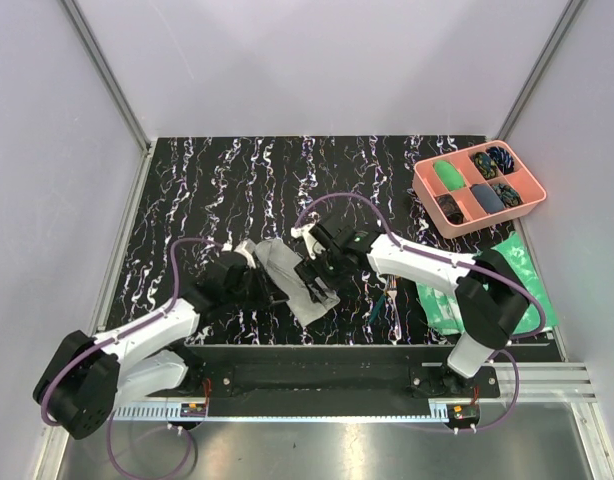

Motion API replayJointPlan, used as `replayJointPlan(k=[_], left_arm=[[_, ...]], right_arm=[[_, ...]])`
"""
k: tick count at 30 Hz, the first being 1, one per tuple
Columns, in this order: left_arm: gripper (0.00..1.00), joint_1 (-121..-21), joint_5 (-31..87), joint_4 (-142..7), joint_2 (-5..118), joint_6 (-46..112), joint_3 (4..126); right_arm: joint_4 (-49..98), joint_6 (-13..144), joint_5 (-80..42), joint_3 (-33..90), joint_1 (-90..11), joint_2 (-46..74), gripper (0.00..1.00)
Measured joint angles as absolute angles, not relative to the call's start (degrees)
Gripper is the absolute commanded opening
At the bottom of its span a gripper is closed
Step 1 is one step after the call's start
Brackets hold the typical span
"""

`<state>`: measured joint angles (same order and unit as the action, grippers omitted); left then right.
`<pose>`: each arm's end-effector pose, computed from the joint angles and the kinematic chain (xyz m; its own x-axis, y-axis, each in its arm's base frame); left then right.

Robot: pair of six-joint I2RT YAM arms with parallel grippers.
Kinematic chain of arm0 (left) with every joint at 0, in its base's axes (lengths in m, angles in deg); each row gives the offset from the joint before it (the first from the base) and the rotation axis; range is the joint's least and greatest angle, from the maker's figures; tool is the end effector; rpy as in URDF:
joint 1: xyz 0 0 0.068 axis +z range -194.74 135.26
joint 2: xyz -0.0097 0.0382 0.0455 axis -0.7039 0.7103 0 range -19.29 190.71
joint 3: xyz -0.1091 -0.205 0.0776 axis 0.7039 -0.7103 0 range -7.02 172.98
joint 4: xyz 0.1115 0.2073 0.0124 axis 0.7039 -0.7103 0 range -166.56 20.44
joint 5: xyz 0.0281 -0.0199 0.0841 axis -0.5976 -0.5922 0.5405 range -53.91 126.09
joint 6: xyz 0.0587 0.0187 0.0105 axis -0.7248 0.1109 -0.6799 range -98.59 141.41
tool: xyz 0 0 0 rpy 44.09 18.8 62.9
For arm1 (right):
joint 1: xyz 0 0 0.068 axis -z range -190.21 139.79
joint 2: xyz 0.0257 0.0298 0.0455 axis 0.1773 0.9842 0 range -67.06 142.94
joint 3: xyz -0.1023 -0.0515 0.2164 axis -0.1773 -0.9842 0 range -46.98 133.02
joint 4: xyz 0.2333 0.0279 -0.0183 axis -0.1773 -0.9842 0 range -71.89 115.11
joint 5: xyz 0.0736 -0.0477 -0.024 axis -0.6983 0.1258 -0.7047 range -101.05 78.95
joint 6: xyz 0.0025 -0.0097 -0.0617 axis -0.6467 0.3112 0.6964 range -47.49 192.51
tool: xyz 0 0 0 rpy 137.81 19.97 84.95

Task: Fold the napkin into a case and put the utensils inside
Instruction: Stuff the top corner of the smaller-rectangle-folded napkin into the folded napkin.

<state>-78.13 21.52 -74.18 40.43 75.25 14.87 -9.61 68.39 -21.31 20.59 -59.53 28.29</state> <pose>0.1591 -0.1192 0.1494 -0.8877 -0.3508 -0.2983 -0.0493 0.7165 -0.6958 0.2008 0.2466 0.1920 -0.6341 -0.6294 -0.4491 -0.7563 0.6258 0.1908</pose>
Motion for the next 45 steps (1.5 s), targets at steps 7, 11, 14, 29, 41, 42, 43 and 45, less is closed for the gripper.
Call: replayJointPlan(k=[7, 11, 14, 29, 41, 42, 43, 45], left_arm=[[0.13, -80.6, 21.7, -67.8, 44.5, 80.2, 14.9], [0.11, -81.5, 22.0, -66.1, 47.8, 82.0, 14.9], [0.09, -82.0, 22.3, -64.9, 48.9, 82.9, 14.8], [0.04, -83.6, 23.9, -61.9, 51.0, 86.0, 12.0], [0.00, -85.9, 25.3, -57.5, 55.6, 88.5, 11.5], [0.00, -86.3, 25.4, -56.8, 56.0, 88.8, 11.4], [0.00, -86.8, 25.6, -56.0, 56.3, 89.1, 11.2], [0.00, -87.6, 26.0, -55.1, 56.7, 89.7, 11.2]], right_arm=[[-11.3, 70.6, -19.1, 22.2, -62.1, 33.4, 0.81], [-11.7, 71.2, -16.7, 22.4, -63.2, 34.8, 0.74], [-11.9, 71.4, -14.9, 22.7, -63.6, 35.2, 0.64], [-12.0, 71.8, -13.0, 23.7, -64.0, 36.3, 0.28], [-12.1, 68.7, -15.8, 25.2, -64.4, 36.5, 0.00], [-12.1, 68.0, -16.5, 25.4, -64.4, 36.5, 0.00], [-12.3, 67.1, -16.9, 25.7, -64.4, 36.5, 0.00], [-12.7, 65.2, -18.2, 26.6, -64.4, 36.5, 0.00]])
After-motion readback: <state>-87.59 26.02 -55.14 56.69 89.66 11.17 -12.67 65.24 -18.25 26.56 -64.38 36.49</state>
